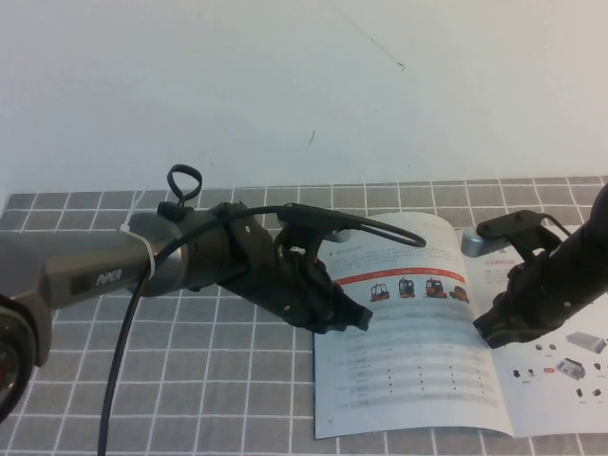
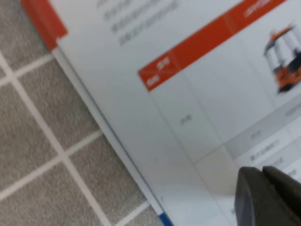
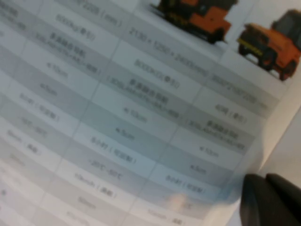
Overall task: Close book
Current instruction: 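Close the open booklet and leave it lying on the table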
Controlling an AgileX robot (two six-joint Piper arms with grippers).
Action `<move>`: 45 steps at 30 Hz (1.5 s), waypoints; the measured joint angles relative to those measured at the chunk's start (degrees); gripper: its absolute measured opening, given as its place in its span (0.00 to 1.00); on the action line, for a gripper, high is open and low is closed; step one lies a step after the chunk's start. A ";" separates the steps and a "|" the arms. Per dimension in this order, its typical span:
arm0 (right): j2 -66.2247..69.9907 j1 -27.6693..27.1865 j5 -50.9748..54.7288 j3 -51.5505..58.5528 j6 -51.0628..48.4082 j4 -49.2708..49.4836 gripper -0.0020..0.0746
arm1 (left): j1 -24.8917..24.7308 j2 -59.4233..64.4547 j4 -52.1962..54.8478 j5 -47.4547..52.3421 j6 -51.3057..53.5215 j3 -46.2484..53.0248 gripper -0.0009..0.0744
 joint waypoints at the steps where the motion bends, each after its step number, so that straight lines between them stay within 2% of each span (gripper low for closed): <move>1: 0.00 0.00 0.00 0.00 -0.27 0.75 0.02 | 0.00 0.00 -0.14 0.00 -0.11 -0.29 0.01; 6: 0.00 0.00 -0.52 0.00 -6.81 9.28 0.02 | 0.00 0.00 -0.25 0.80 -0.11 -0.97 0.01; 9: 0.00 0.00 -0.68 -1.18 -8.06 9.09 0.02 | 0.71 -0.38 1.68 1.51 -0.92 -1.25 0.01; 17: -1.38 -1.71 8.54 -10.22 8.09 -16.93 0.02 | 5.70 -1.71 5.71 4.66 -3.97 -1.38 0.01; 21: -0.41 -2.89 12.21 -10.76 12.07 -23.60 0.02 | 6.05 -1.71 5.85 5.35 -4.57 -1.28 0.01; 29: 5.45 -3.40 12.73 -10.85 13.64 -24.02 0.02 | 6.05 -1.59 5.85 5.50 -4.78 -1.07 0.01; 39: 5.75 -3.52 12.72 -11.09 13.31 -22.50 0.02 | 6.05 1.83 5.82 4.33 -7.68 -0.94 0.01; 45: 6.13 -3.78 12.95 -11.45 12.77 -21.54 0.02 | 5.89 2.69 1.18 4.06 -7.71 -0.94 0.01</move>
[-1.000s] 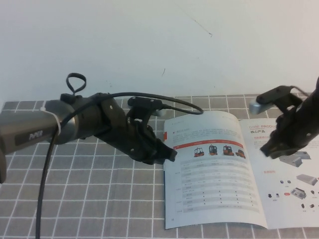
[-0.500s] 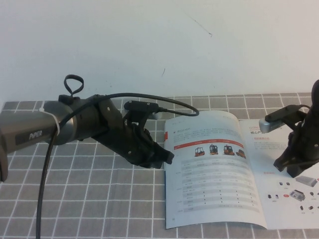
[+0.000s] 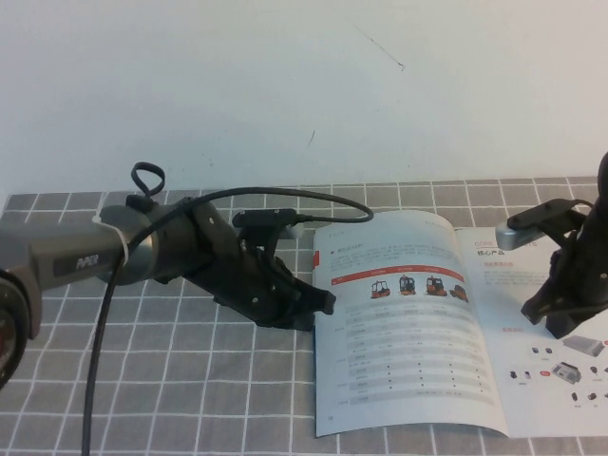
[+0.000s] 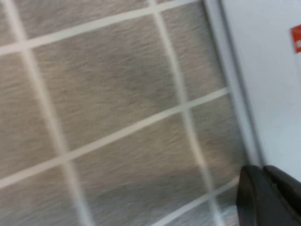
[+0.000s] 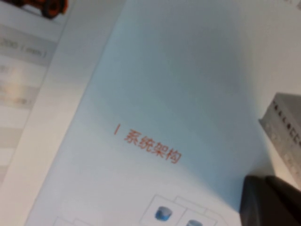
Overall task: Close book
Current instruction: 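Close the open booklet and leave it lying on the table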
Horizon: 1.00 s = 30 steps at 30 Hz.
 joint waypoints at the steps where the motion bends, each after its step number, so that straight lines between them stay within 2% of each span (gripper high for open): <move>1: 0.10 0.00 0.12 0.00 -0.33 0.28 0.02 | -0.29 0.12 -1.24 -0.37 0.58 0.00 0.01; 11: 1.19 -0.68 1.02 -0.63 -4.45 3.67 0.02 | -7.09 0.92 -9.79 -2.02 7.00 -1.23 0.01; 16: 1.29 -0.76 1.02 -0.72 -5.45 4.87 0.02 | -8.06 1.25 -15.97 -2.39 10.10 -2.84 0.01; 25: 1.62 -0.80 0.91 -0.84 -8.01 9.70 0.02 | -8.47 1.33 -47.74 -4.12 33.50 -3.90 0.01; 30: 1.84 -0.80 1.04 -1.19 -9.65 12.99 0.02 | -8.47 1.33 -54.35 -0.06 43.98 -4.01 0.01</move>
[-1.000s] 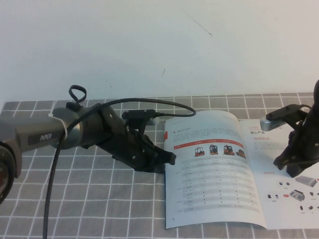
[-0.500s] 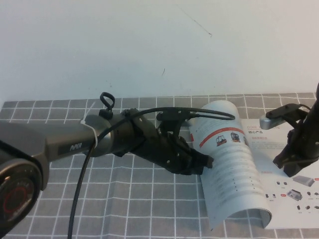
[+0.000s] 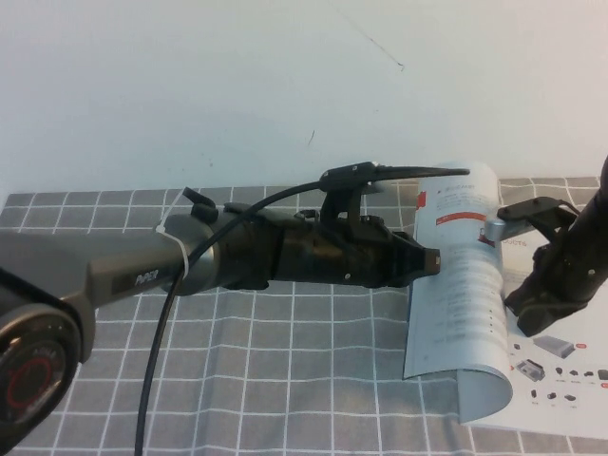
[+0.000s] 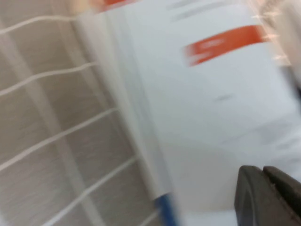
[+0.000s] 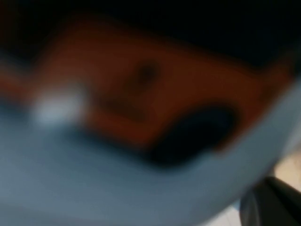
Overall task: Close book
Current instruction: 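Close the open booklet and leave it lying on the table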
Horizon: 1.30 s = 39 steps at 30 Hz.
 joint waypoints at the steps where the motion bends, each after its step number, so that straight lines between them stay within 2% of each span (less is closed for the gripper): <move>1: 0.00 0.00 0.49 -0.49 -0.11 -0.02 0.02 | 0.00 0.00 -0.26 1.35 1.48 -0.01 0.01; 10: 0.08 0.75 5.44 -5.68 0.14 -0.56 0.02 | 0.00 0.00 -0.64 8.13 7.12 -0.60 0.01; 23: -3.88 1.00 19.38 -24.36 10.09 -18.59 0.02 | -0.20 0.00 -0.67 13.46 8.93 -1.41 0.01; 29: -7.86 1.00 20.34 -30.35 12.24 -17.65 0.02 | -0.86 0.00 -0.36 17.98 8.21 -6.74 0.01; 35: -11.10 1.09 21.12 -31.18 12.49 -18.14 0.02 | -4.10 0.00 -0.36 17.78 7.80 -12.12 0.01; 39: -13.01 1.09 21.73 -31.18 12.49 -19.08 0.02 | -4.98 0.06 -0.11 21.20 7.31 -15.14 0.01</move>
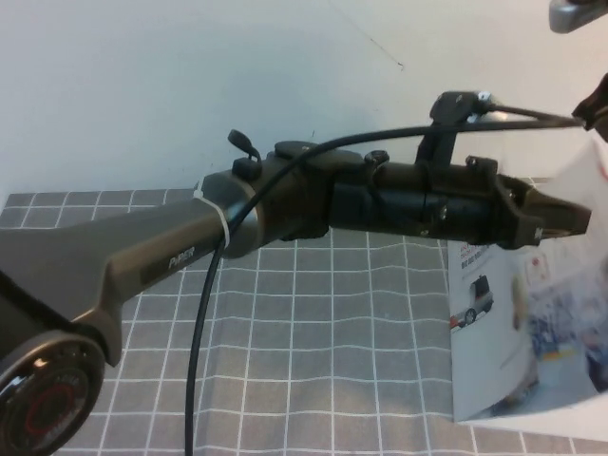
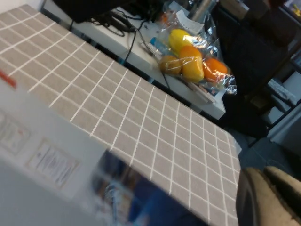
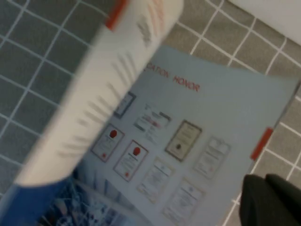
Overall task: Close book
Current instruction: 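Close the open booklet and leave it lying on the table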
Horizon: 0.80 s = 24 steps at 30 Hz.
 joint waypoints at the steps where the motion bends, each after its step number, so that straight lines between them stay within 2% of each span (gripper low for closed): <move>1: -0.46 0.00 0.13 0.00 0.00 0.00 0.02 | 0.00 0.00 0.11 0.55 -0.46 -0.85 0.01; 4: -1.64 0.00 0.12 -0.08 0.00 0.00 0.02 | 0.10 -0.12 1.30 1.69 -3.92 -3.55 0.01; 7: -2.18 0.00 0.67 -0.08 0.00 0.76 0.02 | 0.33 -1.23 7.39 1.80 -8.10 -6.38 0.01; 11: -2.40 0.00 0.67 2.73 -2.93 6.83 0.02 | 0.33 -4.53 24.16 0.08 -15.57 -8.61 0.01; 18: -2.67 0.13 -4.58 13.61 -4.56 8.99 0.02 | 0.33 -10.62 58.23 -3.43 -38.92 -8.44 0.01; 21: -4.66 0.13 -5.90 16.02 -4.79 7.40 0.02 | 0.33 -13.93 69.41 -4.62 -45.29 -5.85 0.01; 24: -8.50 0.13 -6.13 16.40 -4.79 6.08 0.02 | 0.33 -18.26 75.38 -7.87 -49.58 -0.80 0.01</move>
